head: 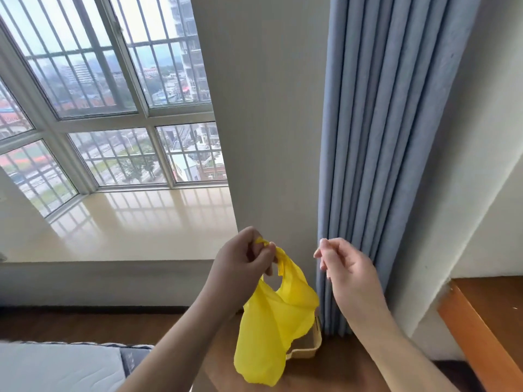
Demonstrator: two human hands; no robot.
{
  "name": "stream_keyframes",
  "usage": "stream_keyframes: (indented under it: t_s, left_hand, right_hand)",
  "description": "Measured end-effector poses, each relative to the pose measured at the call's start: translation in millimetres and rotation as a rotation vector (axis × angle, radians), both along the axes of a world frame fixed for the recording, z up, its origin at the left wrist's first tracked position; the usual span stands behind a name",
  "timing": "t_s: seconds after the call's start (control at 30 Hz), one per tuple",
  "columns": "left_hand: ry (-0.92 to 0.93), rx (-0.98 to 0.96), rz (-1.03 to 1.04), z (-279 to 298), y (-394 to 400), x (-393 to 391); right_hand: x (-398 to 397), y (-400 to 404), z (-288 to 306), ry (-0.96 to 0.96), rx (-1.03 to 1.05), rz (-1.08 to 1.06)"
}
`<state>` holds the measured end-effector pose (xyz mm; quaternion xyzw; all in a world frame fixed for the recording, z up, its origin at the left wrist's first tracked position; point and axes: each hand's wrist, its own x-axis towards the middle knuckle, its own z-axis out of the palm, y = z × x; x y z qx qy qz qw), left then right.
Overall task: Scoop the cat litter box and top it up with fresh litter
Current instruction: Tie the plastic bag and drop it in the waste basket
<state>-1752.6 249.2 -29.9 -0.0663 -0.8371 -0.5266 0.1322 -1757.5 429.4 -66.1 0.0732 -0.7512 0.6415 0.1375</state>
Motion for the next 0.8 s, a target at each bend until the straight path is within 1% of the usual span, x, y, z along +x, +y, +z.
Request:
stream_keyframes:
  t_s: [0.03, 0.07, 0.13, 0.17, 0.27, 0.3, 0.37, 0.43, 0.47, 0.6, 0.67, 0.77, 0.8]
  left_hand:
    - [-0.034, 0.04, 0.005, 1.7, 1.5, -0.9]
    - [-0.056, 0.077, 0.014, 1.9, 2.9, -2.1]
    - [-0.076, 0.127, 0.04, 0.8, 5.9, -4.1]
    - [-0.081, 0.138, 0.052, -0.5, 7.5, -5.2]
    - [-0.086, 0.144, 0.071, -4.1, 11.6, -7.0]
    - [-0.087, 0.138, 0.071, -5.0, 12.6, -7.0]
    - [-0.094, 0.123, 0.07, -5.2, 14.7, -6.4]
    - [-0.103, 0.121, 0.072, -6.9, 16.2, -7.0]
    - [-0.106, 0.117, 0.073, -8.0, 16.7, -7.2]
    - [-0.102, 0.138, 0.049, -9.2, 18.4, -4.4]
    - [-0.097, 0.18, 0.036, -9.7, 17.0, -2.9]
    - [-0.071, 0.219, 0.137, -16.8, 5.5, -7.9]
    - [-0.07, 0.266, 0.167, -19.9, 1.1, -10.2]
  right_hand:
    - [7.2, -0.9, 5.7, -0.003, -0.009, 0.085]
    - [13.5, -3.2, 9.9, -0.031, 0.036, 0.173]
    - [20.9, -8.8, 12.0, -0.086, 0.226, 0.274]
    - [20.9, -11.5, 9.1, -0.096, 0.318, 0.272]
    - [16.6, -16.6, -1.5, -0.058, 0.574, 0.155]
    - [15.1, -17.1, -4.0, -0.047, 0.631, 0.131]
    - [13.7, -18.7, -6.0, -0.05, 0.641, 0.154]
    - [14.9, -21.3, -5.4, -0.049, 0.594, 0.195]
    - [15.6, -22.8, -5.0, -0.036, 0.572, 0.183]
    - [16.7, -22.4, -8.3, 0.127, 0.521, 0.083]
    - [15.5, -19.5, -8.1, 0.149, 0.494, 0.085]
    - [12.9, -7.8, -6.0, 0.122, 0.442, 0.098]
    - [12.6, -3.0, -5.5, 0.122, 0.447, 0.094]
